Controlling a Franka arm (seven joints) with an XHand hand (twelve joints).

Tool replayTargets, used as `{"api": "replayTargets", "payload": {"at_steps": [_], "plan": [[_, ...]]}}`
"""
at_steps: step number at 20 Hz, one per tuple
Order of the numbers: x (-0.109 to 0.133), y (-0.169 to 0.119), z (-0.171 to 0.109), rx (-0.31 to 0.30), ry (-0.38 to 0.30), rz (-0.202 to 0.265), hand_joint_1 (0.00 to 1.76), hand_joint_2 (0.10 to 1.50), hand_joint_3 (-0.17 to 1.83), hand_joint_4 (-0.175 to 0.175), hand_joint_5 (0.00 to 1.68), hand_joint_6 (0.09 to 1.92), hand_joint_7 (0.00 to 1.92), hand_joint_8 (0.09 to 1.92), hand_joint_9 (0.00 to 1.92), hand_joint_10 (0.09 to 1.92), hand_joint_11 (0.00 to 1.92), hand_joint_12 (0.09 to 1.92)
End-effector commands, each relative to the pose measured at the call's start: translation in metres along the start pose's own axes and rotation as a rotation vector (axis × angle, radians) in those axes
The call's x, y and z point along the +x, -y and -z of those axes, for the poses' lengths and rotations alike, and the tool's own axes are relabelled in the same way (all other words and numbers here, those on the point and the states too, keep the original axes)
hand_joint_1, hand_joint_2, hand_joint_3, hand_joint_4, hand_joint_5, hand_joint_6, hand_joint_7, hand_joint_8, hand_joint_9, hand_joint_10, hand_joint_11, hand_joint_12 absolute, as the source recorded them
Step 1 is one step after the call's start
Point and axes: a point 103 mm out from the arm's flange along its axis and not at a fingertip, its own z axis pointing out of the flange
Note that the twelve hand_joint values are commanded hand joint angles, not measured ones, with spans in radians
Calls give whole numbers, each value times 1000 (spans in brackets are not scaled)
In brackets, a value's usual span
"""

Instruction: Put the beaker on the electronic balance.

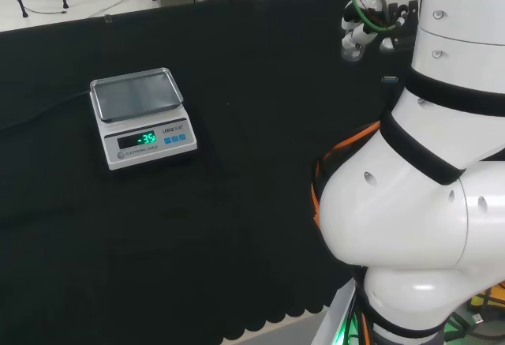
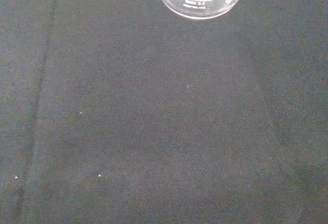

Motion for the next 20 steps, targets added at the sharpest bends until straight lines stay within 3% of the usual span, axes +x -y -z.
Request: {"api": "replayTargets", "payload": {"at_steps": [1,11,20], "plan": [[3,1,7,-5,10,6,1034,1288,-20,-121,688,1437,656,829,886,799,750,1180],[25,-4,12,42,24,57,1038,1281,-16,-119,698,1424,682,838,899,805,757,1174],[54,-14,18,67,-2,134,1041,1276,-14,-120,705,1415,701,843,907,807,769,1168]]}}
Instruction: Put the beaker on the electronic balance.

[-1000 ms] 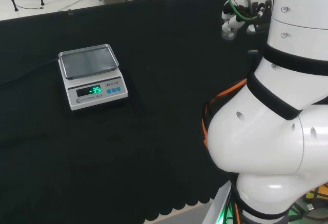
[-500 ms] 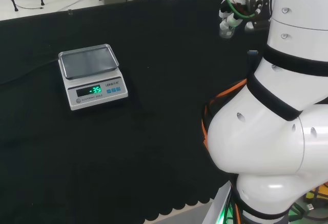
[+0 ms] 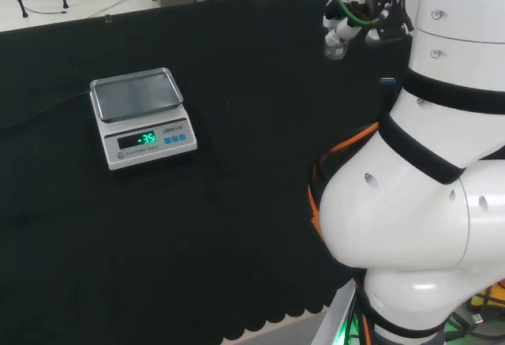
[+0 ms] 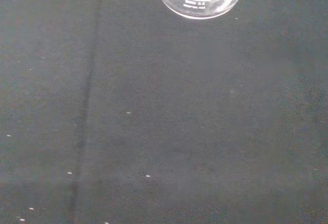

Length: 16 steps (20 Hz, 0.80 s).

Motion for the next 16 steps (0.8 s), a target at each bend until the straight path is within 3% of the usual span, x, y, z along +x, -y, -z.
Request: {"api": "replayTargets", "payload": {"at_steps": [1,6,16], "plan": [[22,-8,4,17,2,62,1041,1276,-14,-120,706,1414,703,843,908,807,770,1167],[44,-12,8,34,28,118,1044,1272,-13,-120,712,1406,715,846,916,808,778,1163],[92,-19,22,30,111,187,1046,1269,-12,-122,716,1400,725,847,923,809,790,1158]]}}
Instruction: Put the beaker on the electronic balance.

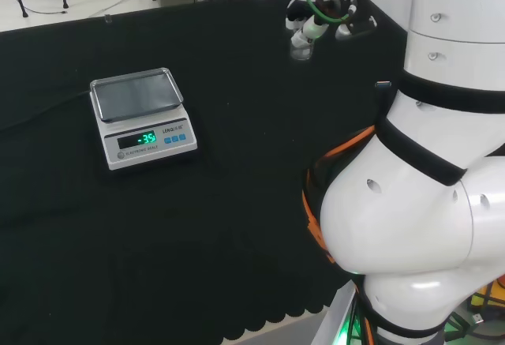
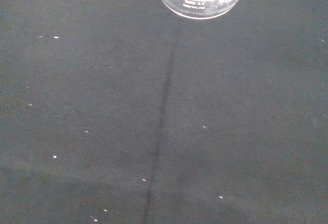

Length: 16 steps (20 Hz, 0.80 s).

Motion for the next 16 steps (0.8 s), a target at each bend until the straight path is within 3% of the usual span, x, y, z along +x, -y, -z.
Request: {"api": "replayTargets", "payload": {"at_steps": [1,16], "plan": [[29,-8,11,0,40,41,1047,1269,-12,-122,716,1400,725,847,924,809,790,1157],[121,-43,32,-8,83,200,1051,1263,-9,-124,724,1390,743,847,940,806,818,1137]]}}
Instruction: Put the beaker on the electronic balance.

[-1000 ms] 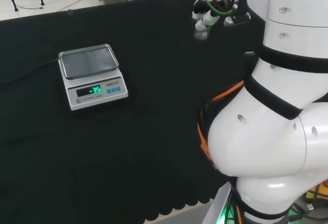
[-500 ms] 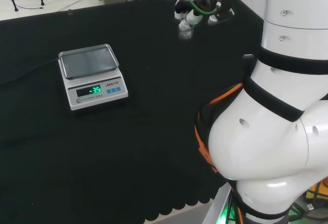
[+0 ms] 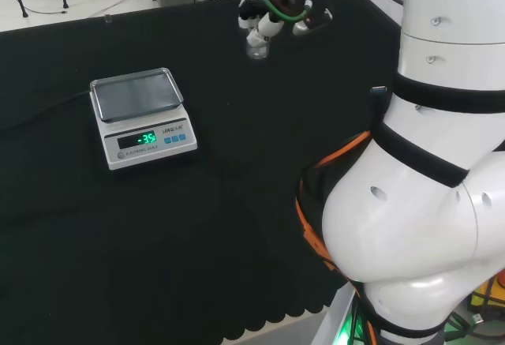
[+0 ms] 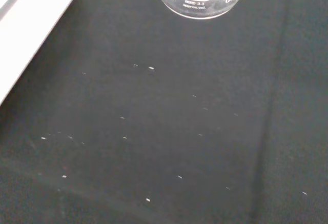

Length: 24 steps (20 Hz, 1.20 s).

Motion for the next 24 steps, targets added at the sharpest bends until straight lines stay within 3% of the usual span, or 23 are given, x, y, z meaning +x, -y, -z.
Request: {"api": "replayTargets", "payload": {"at_steps": [1,19,24], "plan": [[34,-16,9,-11,16,66,1052,1263,-9,-124,724,1390,743,847,941,806,819,1136],[143,-52,32,-20,64,206,1053,1262,-8,-126,726,1388,748,847,949,806,829,1129],[160,-65,27,-2,70,237,1054,1261,-7,-127,726,1387,750,848,950,806,830,1127]]}}
